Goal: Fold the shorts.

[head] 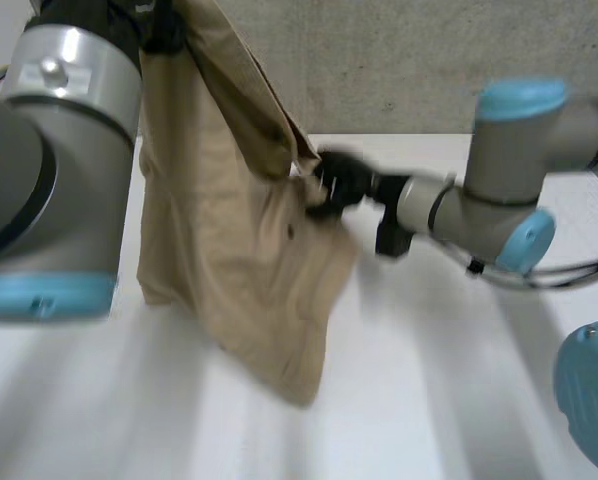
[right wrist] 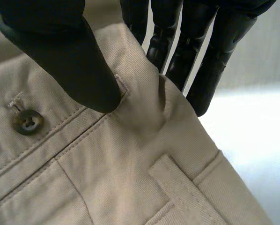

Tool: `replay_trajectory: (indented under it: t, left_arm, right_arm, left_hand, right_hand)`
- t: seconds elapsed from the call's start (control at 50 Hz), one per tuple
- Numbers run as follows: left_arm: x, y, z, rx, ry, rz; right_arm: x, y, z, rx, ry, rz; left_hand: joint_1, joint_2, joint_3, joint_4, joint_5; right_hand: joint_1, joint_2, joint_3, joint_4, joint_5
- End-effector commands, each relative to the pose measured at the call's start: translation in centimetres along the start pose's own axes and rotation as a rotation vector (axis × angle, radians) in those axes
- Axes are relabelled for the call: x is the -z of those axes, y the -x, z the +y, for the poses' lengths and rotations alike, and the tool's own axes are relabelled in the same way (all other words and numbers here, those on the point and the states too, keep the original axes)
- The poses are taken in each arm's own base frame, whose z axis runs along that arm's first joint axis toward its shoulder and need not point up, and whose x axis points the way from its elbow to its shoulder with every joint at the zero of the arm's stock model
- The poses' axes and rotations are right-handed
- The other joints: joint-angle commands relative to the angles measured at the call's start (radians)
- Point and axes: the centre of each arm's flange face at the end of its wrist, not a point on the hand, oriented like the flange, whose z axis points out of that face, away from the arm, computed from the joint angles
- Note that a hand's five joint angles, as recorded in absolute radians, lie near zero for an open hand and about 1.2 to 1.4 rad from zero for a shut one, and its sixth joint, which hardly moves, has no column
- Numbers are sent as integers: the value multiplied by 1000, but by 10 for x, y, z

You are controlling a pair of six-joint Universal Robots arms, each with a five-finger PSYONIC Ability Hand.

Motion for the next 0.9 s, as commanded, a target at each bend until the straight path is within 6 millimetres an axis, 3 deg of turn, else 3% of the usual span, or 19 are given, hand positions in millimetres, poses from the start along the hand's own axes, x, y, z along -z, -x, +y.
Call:
replay_trajectory:
  t: [0.02, 0.08, 0.14, 0.22, 0.28, 0.36, 0.48, 0.52, 0.54, 0.56, 0.6, 0.66, 0.76, 0.9]
  left_arm:
    - [-55, 9, -10, 24, -115, -91]
    - [-63, 13, -15, 60, -141, -119]
    - [-65, 16, -12, 99, -141, -136]
    - [-60, 16, 16, 129, -61, -133]
    - [-49, 13, 54, 116, 47, -118]
    - [-27, 13, 103, 94, 202, -104]
    - [19, 16, 178, 127, 457, -102]
    - [32, 15, 194, 136, 523, -99]
    - [38, 13, 201, 141, 553, -97]
    - [50, 11, 215, 141, 621, -90]
    - [61, 10, 226, 134, 685, -86]
    - [74, 11, 233, 104, 780, -77]
    - [84, 20, 230, 68, 867, -96]
    - [89, 28, 182, 95, 801, -94]
  right_arm:
    - [37, 56, -120, 453, -465, 124]
    - [51, 73, -137, 607, -563, 181]
    - [58, 77, -135, 692, -573, 208]
    - [64, 72, -115, 726, -515, 239]
    - [68, 69, -100, 724, -481, 247]
    - [70, 65, -67, 711, -405, 234]
    - [73, 50, 21, 726, -148, 207]
    - [74, 48, 44, 756, -76, 190]
    - [74, 47, 67, 786, -7, 173]
    - [74, 44, 77, 801, 26, 173]
    - [75, 39, 96, 827, 87, 172]
    - [79, 34, 113, 849, 145, 169]
    - [83, 34, 120, 846, 173, 170]
    - [94, 51, 120, 844, 213, 143]
  left_hand:
    - [263, 197, 203, 197, 280]
    - [263, 197, 203, 197, 280]
    - [263, 197, 203, 197, 280]
    - [263, 197, 203, 197, 280]
    - [263, 197, 203, 197, 280]
    - [263, 197, 203, 197, 280]
    - [237, 171, 177, 171, 254]
    - [91, 25, 31, 25, 108]
    - [-6, -72, -66, -72, 11]
    - [-228, -294, -288, -294, -211]
    - [-435, -500, -495, -501, -418]
    - [-735, -800, -795, -800, -717]
    - [-908, -974, -968, -974, -891]
    - [-923, -989, -983, -989, -906]
  right_hand:
    - [416, 223, 231, 207, 260]
    - [416, 223, 231, 207, 260]
    - [416, 223, 231, 207, 260]
    - [416, 223, 231, 207, 260]
    - [416, 223, 231, 207, 260]
    - [416, 223, 231, 207, 260]
    - [416, 223, 231, 207, 260]
    - [416, 223, 231, 207, 260]
    - [416, 223, 231, 207, 260]
    - [416, 223, 231, 207, 260]
    - [416, 223, 231, 207, 260]
    - [416, 223, 231, 207, 260]
    - [416, 223, 231, 207, 260]
    - [416, 223, 231, 207, 260]
